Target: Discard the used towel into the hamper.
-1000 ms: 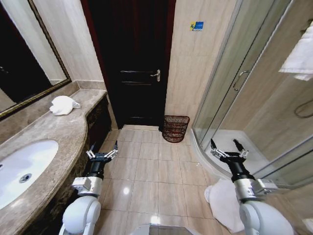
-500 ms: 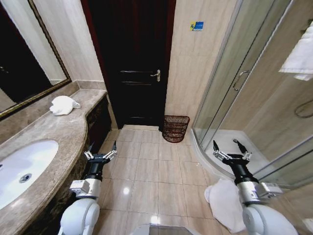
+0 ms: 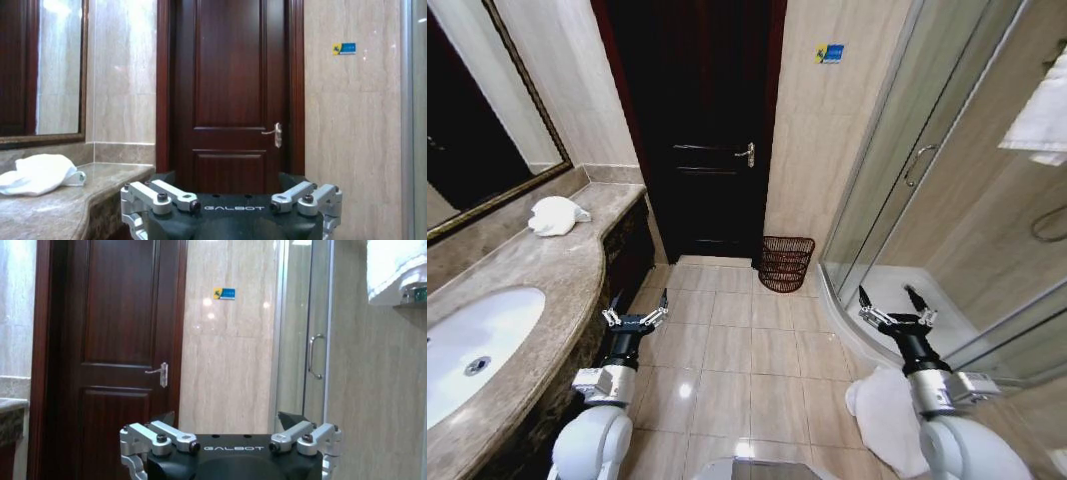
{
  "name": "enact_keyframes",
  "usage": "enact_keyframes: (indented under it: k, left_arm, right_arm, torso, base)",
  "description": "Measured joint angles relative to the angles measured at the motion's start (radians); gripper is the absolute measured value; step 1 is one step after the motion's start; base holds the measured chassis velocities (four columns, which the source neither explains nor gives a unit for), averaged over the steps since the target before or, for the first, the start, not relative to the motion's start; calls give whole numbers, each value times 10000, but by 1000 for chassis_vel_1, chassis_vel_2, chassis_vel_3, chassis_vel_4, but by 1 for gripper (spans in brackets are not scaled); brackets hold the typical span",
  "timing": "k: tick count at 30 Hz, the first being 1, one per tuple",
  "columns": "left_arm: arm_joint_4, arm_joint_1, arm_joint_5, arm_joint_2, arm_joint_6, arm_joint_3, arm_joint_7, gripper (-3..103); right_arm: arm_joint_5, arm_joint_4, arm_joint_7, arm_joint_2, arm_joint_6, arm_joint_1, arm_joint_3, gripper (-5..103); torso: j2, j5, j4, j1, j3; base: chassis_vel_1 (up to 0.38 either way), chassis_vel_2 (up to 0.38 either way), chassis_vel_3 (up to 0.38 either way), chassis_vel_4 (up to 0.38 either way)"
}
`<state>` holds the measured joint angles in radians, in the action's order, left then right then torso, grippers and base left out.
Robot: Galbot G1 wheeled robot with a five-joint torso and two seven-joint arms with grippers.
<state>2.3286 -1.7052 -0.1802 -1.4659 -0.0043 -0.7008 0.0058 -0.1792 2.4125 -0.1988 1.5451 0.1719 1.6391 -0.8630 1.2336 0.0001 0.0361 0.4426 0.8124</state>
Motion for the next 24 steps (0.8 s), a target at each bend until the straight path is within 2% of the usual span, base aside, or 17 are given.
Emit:
enact_keyframes:
  k: [24]
  left_arm:
    - [-101, 27, -30, -11, 19, -22, -128, 100]
  right_arm:
    - [-99, -27, 153, -86, -46, 7, -5, 100]
  torso:
    - [0, -1, -1, 1, 1]
  base:
    - [-60, 61, 61, -57]
